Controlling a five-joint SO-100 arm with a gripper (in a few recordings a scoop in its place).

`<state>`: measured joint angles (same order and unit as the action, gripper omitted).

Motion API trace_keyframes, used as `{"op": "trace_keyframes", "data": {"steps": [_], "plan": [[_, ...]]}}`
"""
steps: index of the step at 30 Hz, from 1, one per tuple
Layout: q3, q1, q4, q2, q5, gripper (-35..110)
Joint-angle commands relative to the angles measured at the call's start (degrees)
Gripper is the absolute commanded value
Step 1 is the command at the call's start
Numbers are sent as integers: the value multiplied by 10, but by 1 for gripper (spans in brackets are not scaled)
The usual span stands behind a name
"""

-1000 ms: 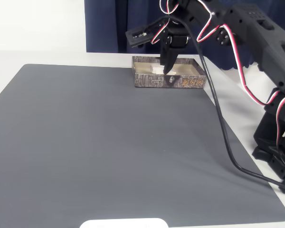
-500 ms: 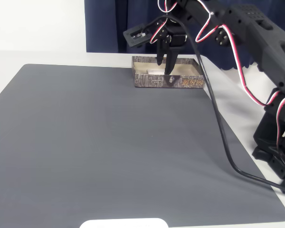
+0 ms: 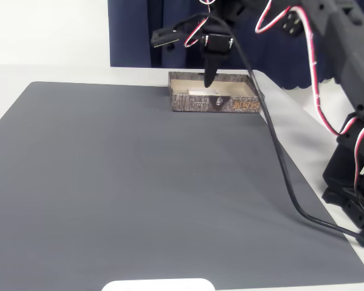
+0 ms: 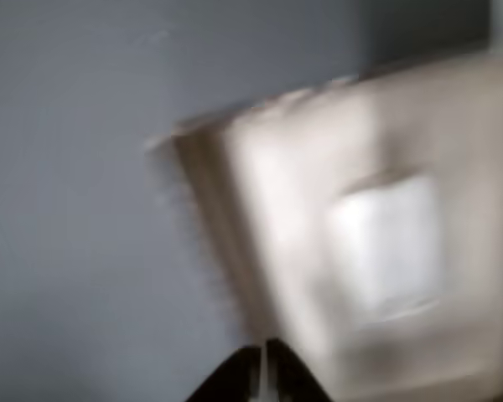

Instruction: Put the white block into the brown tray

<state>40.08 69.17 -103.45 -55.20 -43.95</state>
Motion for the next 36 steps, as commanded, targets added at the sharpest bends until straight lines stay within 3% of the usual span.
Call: {"op": "trace_keyframes", "data": {"steps": [1,10,17,25,36], "plan": [[146,-40,20,-192,73,0],[495,-256,51,-493,248,0],[680,-421,88,-646,325,0],[871,-543,110,-802,406,0],[1112,-628,257,-1014,446,0]]}}
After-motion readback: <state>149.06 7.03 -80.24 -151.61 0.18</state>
